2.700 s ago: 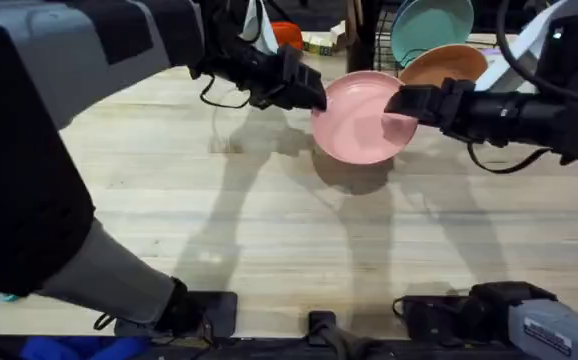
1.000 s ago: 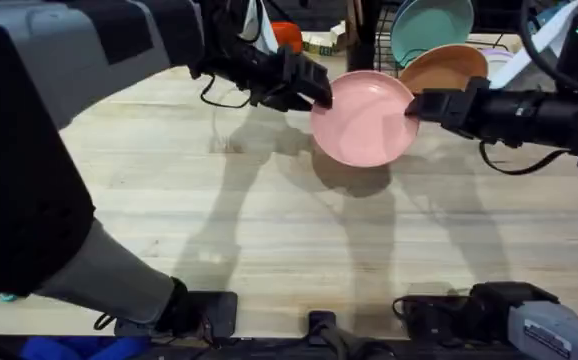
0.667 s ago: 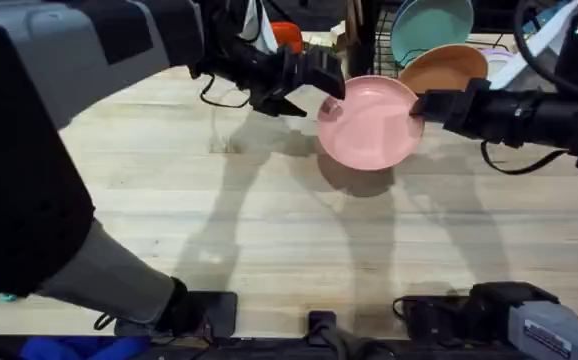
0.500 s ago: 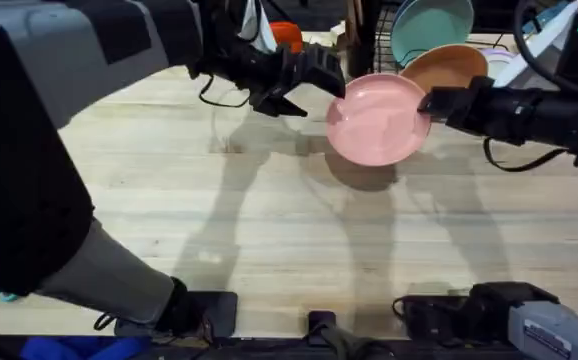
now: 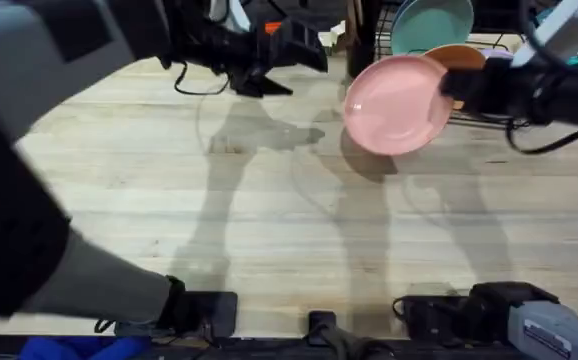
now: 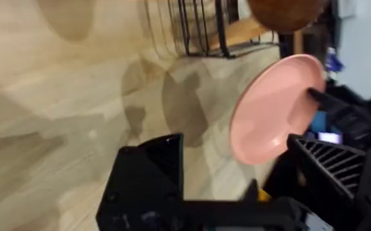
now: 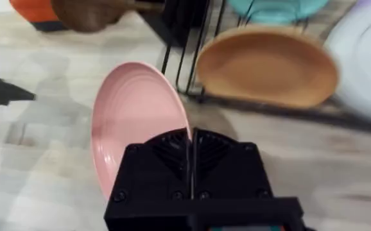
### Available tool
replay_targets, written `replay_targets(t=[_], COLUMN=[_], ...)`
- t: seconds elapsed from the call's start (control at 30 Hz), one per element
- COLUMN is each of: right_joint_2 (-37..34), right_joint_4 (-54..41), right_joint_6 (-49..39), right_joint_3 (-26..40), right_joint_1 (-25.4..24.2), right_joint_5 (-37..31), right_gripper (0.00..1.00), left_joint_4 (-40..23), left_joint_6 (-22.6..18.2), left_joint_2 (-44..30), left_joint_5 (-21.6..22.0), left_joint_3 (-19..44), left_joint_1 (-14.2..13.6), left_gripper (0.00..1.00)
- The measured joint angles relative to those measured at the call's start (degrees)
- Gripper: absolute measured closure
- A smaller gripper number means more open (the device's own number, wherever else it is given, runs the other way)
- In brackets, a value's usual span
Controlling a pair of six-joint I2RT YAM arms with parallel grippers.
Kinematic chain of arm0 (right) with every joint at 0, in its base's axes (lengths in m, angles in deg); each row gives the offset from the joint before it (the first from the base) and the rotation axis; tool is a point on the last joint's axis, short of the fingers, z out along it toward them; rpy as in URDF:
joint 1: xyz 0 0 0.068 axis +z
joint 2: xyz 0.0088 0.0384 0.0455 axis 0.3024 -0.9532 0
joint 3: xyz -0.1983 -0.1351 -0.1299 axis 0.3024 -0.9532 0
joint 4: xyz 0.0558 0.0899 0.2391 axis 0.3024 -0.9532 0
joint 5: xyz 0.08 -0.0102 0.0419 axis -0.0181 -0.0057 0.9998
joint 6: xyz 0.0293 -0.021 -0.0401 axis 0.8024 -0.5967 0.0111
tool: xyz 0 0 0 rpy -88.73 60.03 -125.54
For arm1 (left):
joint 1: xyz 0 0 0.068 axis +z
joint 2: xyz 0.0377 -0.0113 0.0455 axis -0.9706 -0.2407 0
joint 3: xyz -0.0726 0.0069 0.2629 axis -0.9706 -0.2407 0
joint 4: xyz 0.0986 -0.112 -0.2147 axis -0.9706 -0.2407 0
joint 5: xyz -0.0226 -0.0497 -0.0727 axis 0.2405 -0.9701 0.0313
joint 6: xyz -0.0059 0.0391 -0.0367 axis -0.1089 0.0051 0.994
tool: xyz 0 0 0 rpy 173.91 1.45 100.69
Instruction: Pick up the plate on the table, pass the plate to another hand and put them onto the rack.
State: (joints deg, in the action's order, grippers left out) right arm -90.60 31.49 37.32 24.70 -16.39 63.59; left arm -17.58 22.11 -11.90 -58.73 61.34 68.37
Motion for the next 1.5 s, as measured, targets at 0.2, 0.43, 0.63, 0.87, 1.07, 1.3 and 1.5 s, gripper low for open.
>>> replay_targets(t=[0.2, 0.43, 0.63, 0.87, 1.07, 1.3, 1.5], right_joint_2=[-0.1, -3.8, -7.1, -7.2, -7.2, -7.2, -7.3], right_joint_4=[-4.1, -4.2, -0.3, 7.4, 7.9, 7.9, 9.6], right_joint_6=[-7.7, -16.3, -24.0, -34.8, -43.1, -57.0, -68.8], right_joint_3=[9.1, 17.6, 21.7, 22.4, 22.4, 22.4, 22.4], right_joint_1=[0.0, 0.0, 0.0, 0.0, 0.0, 0.0, 0.0], right_joint_5=[-5.4, -11.5, -17.0, -20.0, -20.5, -16.0, -13.7], right_gripper=[0.974, 0.974, 0.974, 0.974, 0.973, 0.973, 0.973], left_joint_4=[0.1, -0.8, -2.3, -3.4, -3.4, -3.4, -3.4], left_joint_6=[0.0, 0.0, 0.0, 0.0, 0.0, 0.0, 0.0], left_joint_2=[9.4, 15.7, 16.8, 16.8, 16.8, 16.8, 16.8], left_joint_5=[11.3, 25.2, 30.4, 32.2, 33.2, 33.5, 33.5], left_joint_3=[0.0, 0.3, 0.3, 0.3, 0.3, 0.3, 0.3], left_joint_1=[0.0, 0.0, 0.0, 0.0, 0.0, 0.0, 0.0], left_gripper=[0.006, 0.005, 0.005, 0.005, 0.005, 0.006, 0.006])
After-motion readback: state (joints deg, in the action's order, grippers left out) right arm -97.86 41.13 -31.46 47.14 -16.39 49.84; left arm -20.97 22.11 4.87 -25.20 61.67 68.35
